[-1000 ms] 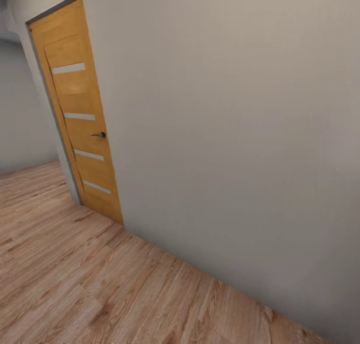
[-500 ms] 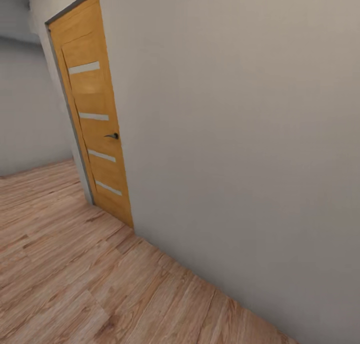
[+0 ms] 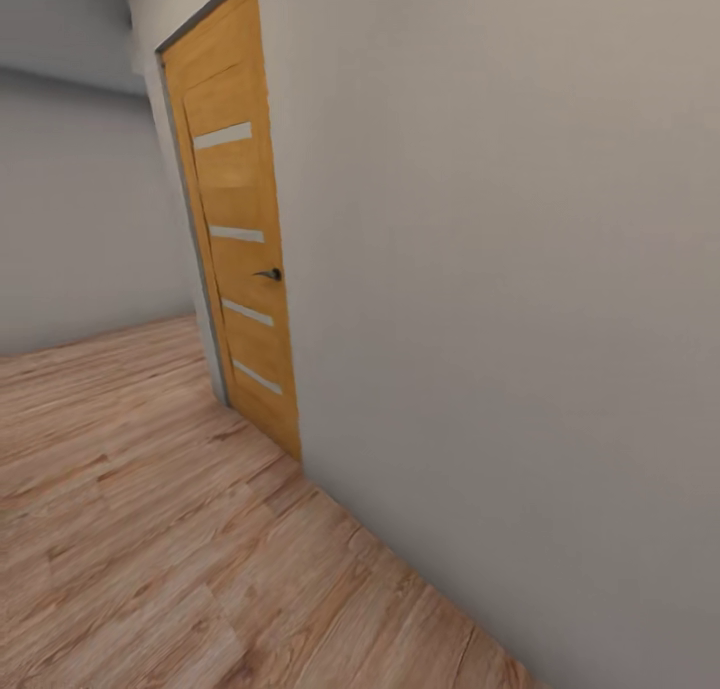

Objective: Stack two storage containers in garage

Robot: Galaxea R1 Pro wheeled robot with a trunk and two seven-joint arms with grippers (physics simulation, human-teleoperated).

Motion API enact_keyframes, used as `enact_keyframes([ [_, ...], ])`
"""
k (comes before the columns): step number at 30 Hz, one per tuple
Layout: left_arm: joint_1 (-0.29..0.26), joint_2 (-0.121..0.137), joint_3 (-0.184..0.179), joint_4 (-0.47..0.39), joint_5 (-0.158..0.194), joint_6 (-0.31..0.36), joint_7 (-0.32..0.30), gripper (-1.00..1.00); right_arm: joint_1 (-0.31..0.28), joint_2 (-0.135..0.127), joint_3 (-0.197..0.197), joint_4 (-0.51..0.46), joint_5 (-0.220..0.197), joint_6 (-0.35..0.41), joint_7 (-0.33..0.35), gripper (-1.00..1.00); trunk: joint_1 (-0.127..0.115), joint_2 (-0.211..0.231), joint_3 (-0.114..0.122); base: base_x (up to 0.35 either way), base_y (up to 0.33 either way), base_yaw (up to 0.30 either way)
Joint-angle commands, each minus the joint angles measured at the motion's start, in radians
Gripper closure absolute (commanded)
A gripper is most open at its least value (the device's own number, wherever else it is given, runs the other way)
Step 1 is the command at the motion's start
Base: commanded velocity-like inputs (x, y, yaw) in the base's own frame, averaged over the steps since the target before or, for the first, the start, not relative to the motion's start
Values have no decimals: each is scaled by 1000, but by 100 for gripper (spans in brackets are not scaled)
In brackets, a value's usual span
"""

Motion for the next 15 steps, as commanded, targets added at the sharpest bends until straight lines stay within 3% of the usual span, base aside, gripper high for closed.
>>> enact_keyframes([
  [1, 0, 0, 1, 0, 9, -2, -1, -100, -1, 1, 8, 3, -9, -5, -1, -100, 0, 0, -1, 262, 0, 273],
  [15, 0, 0, 1, 0, 9, -2, -1, -100, -1, 2, 8, 3, -9, -5, -1, -100, 0, 0, -1, 243, 0, 273],
])
